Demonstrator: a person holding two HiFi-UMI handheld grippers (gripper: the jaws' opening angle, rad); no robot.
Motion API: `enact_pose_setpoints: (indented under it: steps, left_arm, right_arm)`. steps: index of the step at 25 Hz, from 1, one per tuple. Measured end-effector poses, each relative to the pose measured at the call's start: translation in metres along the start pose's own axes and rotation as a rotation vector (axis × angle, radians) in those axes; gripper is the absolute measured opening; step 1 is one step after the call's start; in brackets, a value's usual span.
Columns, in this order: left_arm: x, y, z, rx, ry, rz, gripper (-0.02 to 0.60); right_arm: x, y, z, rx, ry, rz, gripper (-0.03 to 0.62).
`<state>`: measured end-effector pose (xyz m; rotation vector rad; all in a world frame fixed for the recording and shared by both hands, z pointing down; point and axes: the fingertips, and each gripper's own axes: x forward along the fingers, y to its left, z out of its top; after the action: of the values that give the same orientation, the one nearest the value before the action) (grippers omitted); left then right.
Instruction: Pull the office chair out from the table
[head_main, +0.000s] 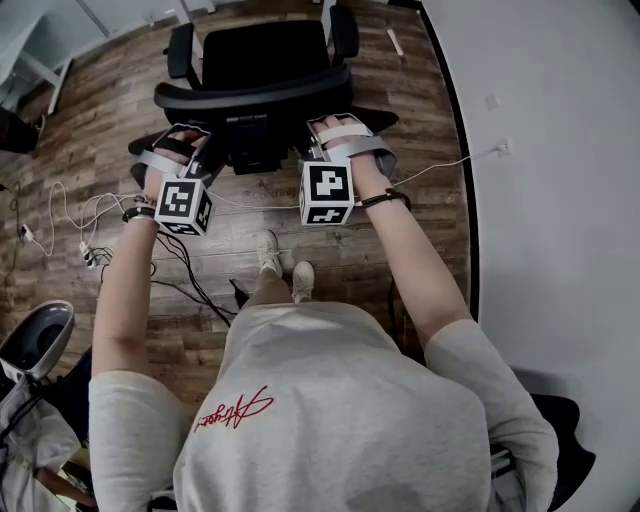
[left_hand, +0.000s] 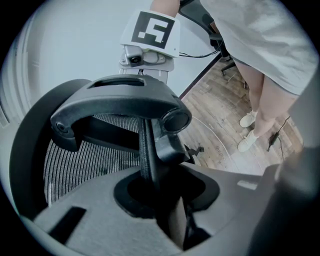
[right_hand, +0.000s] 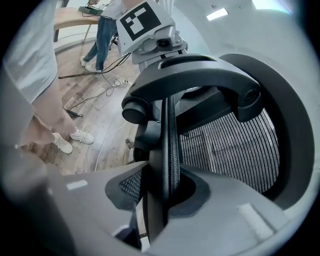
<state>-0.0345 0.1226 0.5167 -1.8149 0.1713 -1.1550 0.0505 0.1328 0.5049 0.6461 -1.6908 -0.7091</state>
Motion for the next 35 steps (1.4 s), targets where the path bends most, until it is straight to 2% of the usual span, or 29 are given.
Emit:
enact_pose_setpoints:
  steps: [5, 20, 35]
  left_arm:
    - [-0.026, -0.032, 0.016, 0.014, -0.003, 0.021, 0.109]
    - [-0.044, -0.038, 0.023, 0.014, -0.011, 0.004, 0.109]
    - [-0.079, -0.076, 0.038, 0.021, -0.021, -0.003, 0.109]
  right_arm:
    - [-0.024, 0.032, 0.017, -0.013, 0.006, -0.033, 0.101]
    - [-0.039, 0.046, 0.024, 0.013, 0.022, 0.010, 0.103]
    - [-0.066, 0.082, 0.049, 0.013, 0.029, -0.004, 0.101]
